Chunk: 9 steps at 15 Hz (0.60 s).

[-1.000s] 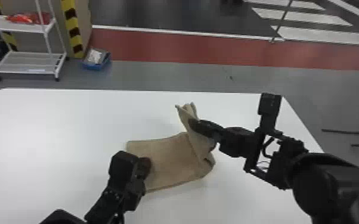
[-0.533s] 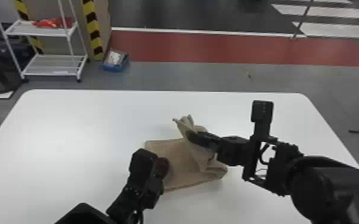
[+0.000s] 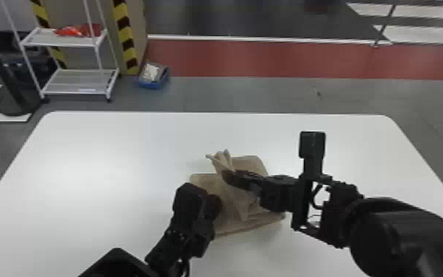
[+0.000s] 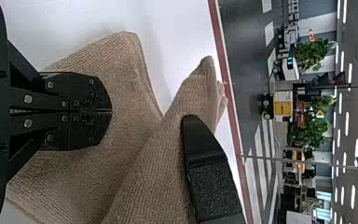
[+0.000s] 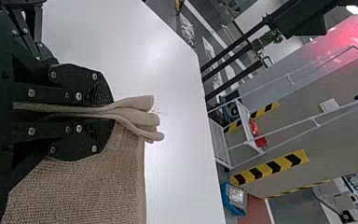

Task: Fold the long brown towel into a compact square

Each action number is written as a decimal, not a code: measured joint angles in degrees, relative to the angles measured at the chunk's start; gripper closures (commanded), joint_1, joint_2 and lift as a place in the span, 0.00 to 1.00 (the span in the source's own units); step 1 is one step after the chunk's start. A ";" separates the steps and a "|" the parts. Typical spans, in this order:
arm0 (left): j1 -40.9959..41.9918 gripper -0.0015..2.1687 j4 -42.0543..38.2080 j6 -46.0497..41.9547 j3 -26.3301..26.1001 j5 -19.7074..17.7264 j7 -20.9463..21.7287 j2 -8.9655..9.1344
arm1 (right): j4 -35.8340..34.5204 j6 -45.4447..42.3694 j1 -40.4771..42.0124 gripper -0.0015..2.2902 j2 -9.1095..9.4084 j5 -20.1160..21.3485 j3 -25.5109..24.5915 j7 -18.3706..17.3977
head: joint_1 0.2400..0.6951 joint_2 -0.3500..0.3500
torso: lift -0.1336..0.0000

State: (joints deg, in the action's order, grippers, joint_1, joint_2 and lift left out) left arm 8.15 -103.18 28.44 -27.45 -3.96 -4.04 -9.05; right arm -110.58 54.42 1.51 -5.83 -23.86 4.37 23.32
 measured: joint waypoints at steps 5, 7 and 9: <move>-0.07 0.98 0.20 0.00 -0.23 -0.08 0.00 0.00 | 2.02 -0.97 -0.40 0.44 0.28 0.11 1.59 -1.10 | 1.00 0.46 | 0.14; -0.07 0.98 0.26 0.00 -0.32 -0.08 0.00 0.00 | 3.05 -1.31 -0.66 0.35 0.51 -0.15 1.89 -1.08 | 1.00 0.46 | 0.14; -0.07 0.98 0.26 0.00 -0.33 -0.12 0.00 0.00 | 3.39 -1.37 -0.68 0.13 0.56 -0.80 1.92 -1.08 | 1.00 0.46 | 0.14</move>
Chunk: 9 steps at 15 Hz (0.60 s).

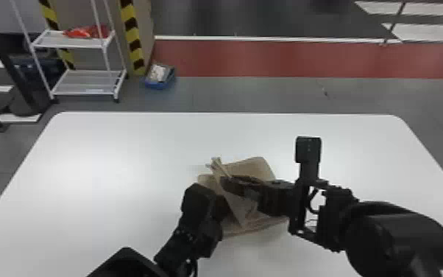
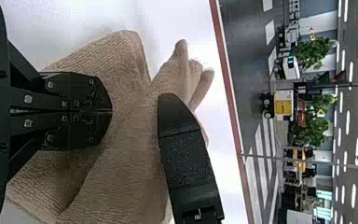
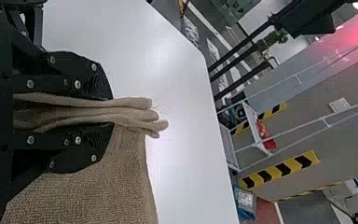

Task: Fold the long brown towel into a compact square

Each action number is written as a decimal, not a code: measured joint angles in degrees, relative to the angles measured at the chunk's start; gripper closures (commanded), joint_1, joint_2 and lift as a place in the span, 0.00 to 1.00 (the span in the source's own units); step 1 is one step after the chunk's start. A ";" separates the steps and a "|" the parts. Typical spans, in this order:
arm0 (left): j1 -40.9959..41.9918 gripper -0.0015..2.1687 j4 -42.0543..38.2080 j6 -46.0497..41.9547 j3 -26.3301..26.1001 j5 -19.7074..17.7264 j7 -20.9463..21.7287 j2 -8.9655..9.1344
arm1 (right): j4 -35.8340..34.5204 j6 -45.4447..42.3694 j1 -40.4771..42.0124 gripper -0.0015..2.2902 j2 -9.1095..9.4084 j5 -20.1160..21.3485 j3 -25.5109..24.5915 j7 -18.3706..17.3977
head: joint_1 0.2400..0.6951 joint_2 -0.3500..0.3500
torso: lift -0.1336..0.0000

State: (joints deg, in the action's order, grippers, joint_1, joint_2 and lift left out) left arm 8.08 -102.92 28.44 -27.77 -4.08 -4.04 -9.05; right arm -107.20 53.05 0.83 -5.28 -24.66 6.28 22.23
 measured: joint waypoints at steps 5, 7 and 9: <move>0.00 0.98 0.32 -0.14 0.05 -0.05 0.00 0.00 | -0.67 -2.08 1.87 0.02 -0.34 -2.45 -1.42 0.44 | 1.00 0.46 | 0.14; 0.00 0.98 0.56 -0.19 0.13 -0.11 0.00 0.04 | -2.55 -2.59 3.55 0.02 -0.48 -3.99 -3.61 0.77 | 1.00 0.44 | 0.14; 0.00 0.98 0.78 -0.32 0.28 -0.19 -0.10 0.09 | -5.50 -2.64 6.09 0.34 -0.63 -4.81 -6.52 1.31 | 1.00 0.41 | 0.14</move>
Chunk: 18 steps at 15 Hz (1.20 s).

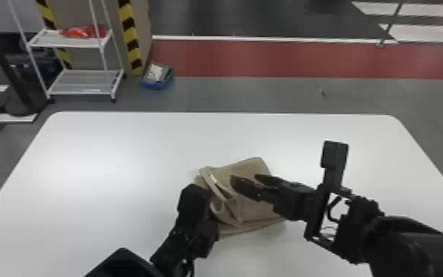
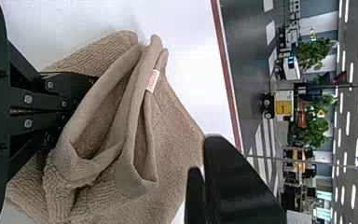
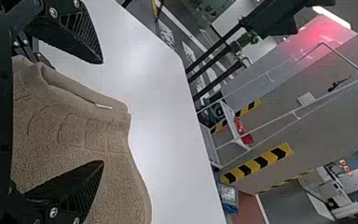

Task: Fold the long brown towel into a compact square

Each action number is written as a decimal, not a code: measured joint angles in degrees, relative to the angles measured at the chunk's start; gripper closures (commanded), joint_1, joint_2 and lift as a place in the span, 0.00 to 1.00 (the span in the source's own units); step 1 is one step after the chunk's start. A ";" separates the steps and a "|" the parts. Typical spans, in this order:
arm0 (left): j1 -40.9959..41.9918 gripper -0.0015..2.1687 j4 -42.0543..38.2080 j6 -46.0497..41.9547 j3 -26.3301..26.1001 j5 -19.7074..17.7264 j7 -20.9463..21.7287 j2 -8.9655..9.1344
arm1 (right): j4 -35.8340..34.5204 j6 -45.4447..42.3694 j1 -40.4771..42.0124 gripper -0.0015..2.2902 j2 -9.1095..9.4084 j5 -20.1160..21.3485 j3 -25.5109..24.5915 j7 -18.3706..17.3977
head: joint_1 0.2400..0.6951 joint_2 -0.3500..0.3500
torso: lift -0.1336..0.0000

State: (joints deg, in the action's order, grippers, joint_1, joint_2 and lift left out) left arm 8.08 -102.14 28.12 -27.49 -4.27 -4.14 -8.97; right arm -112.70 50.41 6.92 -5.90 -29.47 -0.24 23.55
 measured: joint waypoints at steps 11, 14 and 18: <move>0.05 0.97 0.70 -1.79 0.68 -0.65 -1.05 0.09 | -10.33 4.85 13.96 0.95 -1.99 6.73 -10.66 9.17 | 1.00 0.24 | 0.14; 0.52 0.97 0.53 -1.80 1.11 -0.65 -1.13 0.09 | -9.79 4.06 15.60 0.96 -2.00 7.02 -9.62 9.68 | 1.00 0.26 | 0.14; 0.74 0.97 0.02 -1.74 1.20 -0.65 -1.01 0.07 | -3.87 0.80 12.26 0.95 -2.01 9.49 -6.99 8.07 | 1.00 0.27 | 0.14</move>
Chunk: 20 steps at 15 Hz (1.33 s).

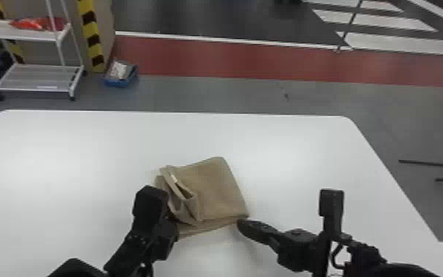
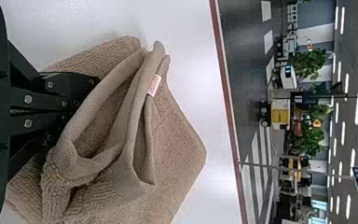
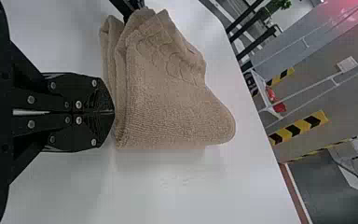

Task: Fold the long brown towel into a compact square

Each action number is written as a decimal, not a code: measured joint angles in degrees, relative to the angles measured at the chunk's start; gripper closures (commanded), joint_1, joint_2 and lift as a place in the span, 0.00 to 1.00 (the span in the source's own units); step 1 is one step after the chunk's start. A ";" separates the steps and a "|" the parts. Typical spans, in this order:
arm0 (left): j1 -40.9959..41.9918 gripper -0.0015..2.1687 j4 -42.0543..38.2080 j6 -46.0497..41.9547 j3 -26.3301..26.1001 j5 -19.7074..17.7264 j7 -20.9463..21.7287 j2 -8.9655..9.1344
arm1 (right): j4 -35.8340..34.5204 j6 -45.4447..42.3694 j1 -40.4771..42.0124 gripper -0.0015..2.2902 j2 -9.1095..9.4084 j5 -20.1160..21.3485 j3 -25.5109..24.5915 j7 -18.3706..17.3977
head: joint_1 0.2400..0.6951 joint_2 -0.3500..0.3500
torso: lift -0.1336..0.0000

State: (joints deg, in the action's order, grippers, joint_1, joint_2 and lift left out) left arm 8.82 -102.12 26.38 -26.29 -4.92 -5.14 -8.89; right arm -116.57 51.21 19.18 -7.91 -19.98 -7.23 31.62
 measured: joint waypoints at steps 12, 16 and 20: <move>5.38 0.97 -14.53 8.26 0.91 0.24 2.58 -3.96 | 15.50 -6.71 -12.86 0.95 0.53 1.07 2.48 -5.51 | 1.00 0.27 | 0.14; 7.20 0.97 -19.40 8.68 2.68 0.28 3.38 -6.33 | 18.00 -9.19 -14.01 0.95 0.53 1.56 1.00 -7.27 | 1.00 0.26 | 0.14; 7.09 0.97 -19.92 8.20 5.40 -0.08 3.91 -6.83 | 22.84 -9.75 -18.25 0.95 0.58 2.55 0.01 -7.56 | 1.00 0.27 | 0.14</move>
State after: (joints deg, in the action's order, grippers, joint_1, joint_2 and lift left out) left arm 15.90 -122.04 34.57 -20.88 -5.00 -1.23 -15.73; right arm -93.73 41.46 0.93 -7.34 -17.43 -7.22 24.06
